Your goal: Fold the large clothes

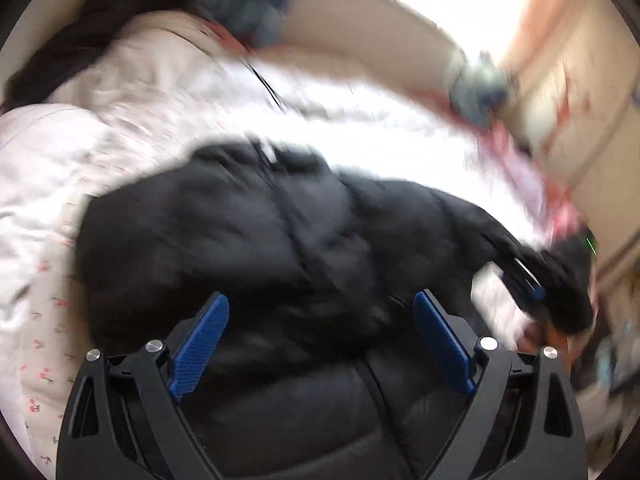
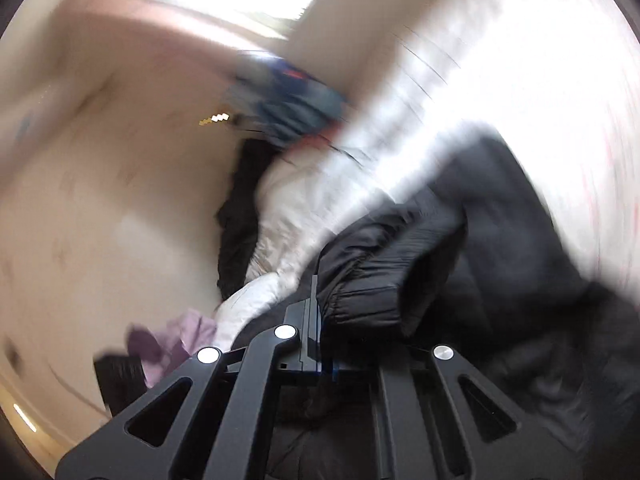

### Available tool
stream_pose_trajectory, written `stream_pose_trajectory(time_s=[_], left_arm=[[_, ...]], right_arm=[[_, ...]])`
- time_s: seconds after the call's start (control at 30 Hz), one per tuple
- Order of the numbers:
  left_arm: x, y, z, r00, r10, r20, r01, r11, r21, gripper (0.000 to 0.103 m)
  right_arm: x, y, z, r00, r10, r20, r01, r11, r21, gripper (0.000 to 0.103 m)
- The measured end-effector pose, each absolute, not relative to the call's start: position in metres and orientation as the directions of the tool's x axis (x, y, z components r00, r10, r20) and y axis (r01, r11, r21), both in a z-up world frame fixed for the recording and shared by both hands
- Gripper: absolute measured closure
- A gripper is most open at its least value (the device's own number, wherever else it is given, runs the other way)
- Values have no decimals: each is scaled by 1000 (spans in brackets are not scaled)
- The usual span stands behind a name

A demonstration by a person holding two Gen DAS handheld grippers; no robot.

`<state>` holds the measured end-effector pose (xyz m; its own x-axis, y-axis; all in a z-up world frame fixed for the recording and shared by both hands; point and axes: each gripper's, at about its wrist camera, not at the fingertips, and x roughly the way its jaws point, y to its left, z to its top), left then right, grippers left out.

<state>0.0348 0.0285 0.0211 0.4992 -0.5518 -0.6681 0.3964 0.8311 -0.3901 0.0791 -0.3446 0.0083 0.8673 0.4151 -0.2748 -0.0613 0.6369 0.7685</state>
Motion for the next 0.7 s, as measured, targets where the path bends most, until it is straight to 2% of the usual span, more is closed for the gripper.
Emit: stream_pose_trajectory(time_s=[0.07, 0.17, 0.27, 0.37, 0.43, 0.53, 0.57, 0.6, 0.67, 0.7], left_arm=[[41, 55, 32, 570, -561, -600, 365, 827, -427, 13], [61, 71, 29, 606, -560, -565, 331, 823, -461, 10], [88, 65, -4, 571, -544, -615, 282, 833, -475, 10], [118, 48, -68, 451, -514, -730, 201, 855, -478, 10], [121, 41, -89, 416, -493, -764, 184, 869, -460, 11], [100, 46, -65, 422, -506, -752, 191, 861, -471, 11], [91, 50, -56, 425, -516, -743, 202, 855, -478, 11], [75, 61, -38, 440, -517, -734, 223, 855, -469, 11], [44, 84, -11, 470, -507, -722, 250, 861, -442, 10], [22, 103, 2, 485, -500, -717, 261, 866, -427, 9]], right_arm=[[73, -335, 49, 897, 364, -249, -117, 740, 663, 99], [91, -349, 49, 901, 321, -292, -69, 770, 634, 99], [111, -376, -11, 845, 282, -455, 103, 748, 656, 99], [123, -391, -83, 728, 312, -611, 242, 717, 654, 99], [126, -394, -102, 694, 369, -618, 270, 663, 699, 98], [109, -399, -81, 699, 381, -605, 279, 634, 721, 90], [94, -402, -65, 721, 392, -571, 252, 620, 743, 81], [80, -406, -52, 737, 394, -549, 236, 611, 756, 61], [46, -414, -28, 742, 373, -557, 225, 644, 731, 30], [23, -416, -19, 741, 359, -567, 209, 680, 703, 25]])
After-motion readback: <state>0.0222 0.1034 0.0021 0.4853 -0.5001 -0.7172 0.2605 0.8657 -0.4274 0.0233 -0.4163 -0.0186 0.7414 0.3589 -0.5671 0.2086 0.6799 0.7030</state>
